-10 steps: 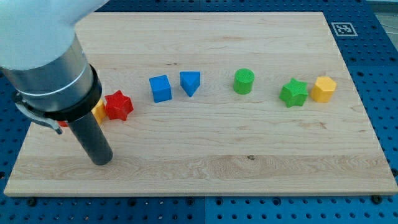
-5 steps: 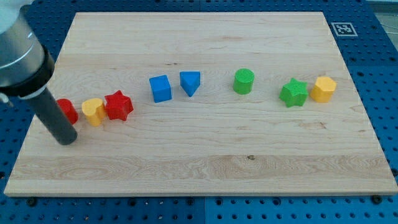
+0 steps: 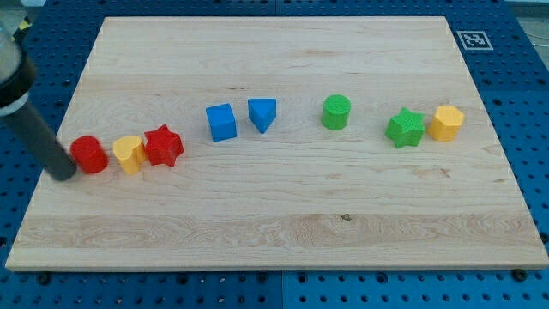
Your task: Push the red circle to the left of the yellow heart
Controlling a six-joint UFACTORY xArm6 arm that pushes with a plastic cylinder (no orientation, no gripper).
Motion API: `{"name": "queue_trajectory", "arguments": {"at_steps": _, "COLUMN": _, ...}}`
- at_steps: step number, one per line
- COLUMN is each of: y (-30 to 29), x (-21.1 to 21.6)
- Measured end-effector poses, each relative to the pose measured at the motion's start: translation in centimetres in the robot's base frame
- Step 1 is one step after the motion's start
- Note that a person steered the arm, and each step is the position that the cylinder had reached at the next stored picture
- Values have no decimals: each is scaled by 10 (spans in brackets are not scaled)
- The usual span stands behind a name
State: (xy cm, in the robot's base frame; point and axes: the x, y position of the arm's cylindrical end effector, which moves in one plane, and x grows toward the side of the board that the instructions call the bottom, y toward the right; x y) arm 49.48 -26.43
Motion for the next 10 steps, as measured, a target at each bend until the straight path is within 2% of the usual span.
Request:
{"name": "queue_trajectory", "arguments": {"at_steps": 1, "y": 1, "x": -6}}
{"name": "queue_trajectory", "arguments": {"at_steps": 3, "y": 16, "x": 19}}
{"name": "queue_trajectory", "arguments": {"at_steps": 4, "y": 9, "x": -6}}
{"name": "queue_trajectory", "arguments": {"at_steps": 5, "y": 9, "x": -7}}
{"name": "queue_trajectory", "arguments": {"at_steps": 7, "y": 22, "x": 30}}
{"name": "queue_trajectory", "arguments": {"at_steps": 10, "y": 36, "x": 27}}
